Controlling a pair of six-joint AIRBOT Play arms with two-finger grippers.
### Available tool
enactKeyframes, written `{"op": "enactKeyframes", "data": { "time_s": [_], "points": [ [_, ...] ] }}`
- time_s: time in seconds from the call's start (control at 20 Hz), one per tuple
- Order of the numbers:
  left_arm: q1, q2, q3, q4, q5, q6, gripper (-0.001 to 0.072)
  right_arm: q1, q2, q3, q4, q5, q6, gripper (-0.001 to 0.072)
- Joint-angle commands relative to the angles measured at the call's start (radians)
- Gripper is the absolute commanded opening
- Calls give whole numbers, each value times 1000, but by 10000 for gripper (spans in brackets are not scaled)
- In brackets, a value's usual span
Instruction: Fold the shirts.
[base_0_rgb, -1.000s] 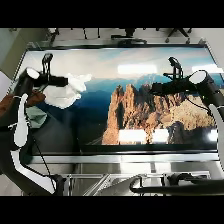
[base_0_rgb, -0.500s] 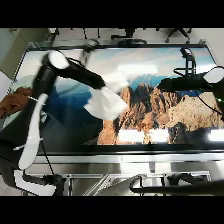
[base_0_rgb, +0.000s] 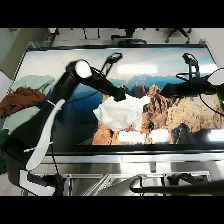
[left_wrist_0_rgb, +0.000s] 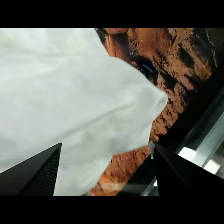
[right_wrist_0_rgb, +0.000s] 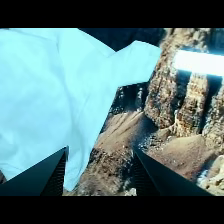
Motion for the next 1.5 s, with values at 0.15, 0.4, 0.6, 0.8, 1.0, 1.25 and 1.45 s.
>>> {"op": "enactKeyframes", "data": {
  "time_s": [0.15, 0.4, 0.6, 0.8, 1.0, 1.25, 1.45],
  "points": [
    [128, 153, -373, -3, -174, -146, 621, -119, -140, -2, 8, -13, 7, 462],
    [88, 285, -918, -131, 246, -139, 621, -106, -349, -2, 149, -24, -97, 463],
    [87, 214, -1019, -431, 518, 13, 621, -61, -491, -2, 299, -92, -190, 463],
    [87, 89, -942, -571, 525, 121, 607, 17, -570, -1, 385, -208, -232, 463],
    [113, 14, -868, -568, 487, 129, 509, 72, -620, -1, 526, -266, -298, 461],
    [197, 76, -864, -569, 399, 200, 17, 57, -612, 13, 551, -199, -299, 17],
    [322, 304, -847, -568, 292, 219, 16, -26, -460, 78, 578, -48, -300, 16]
  ]
}}
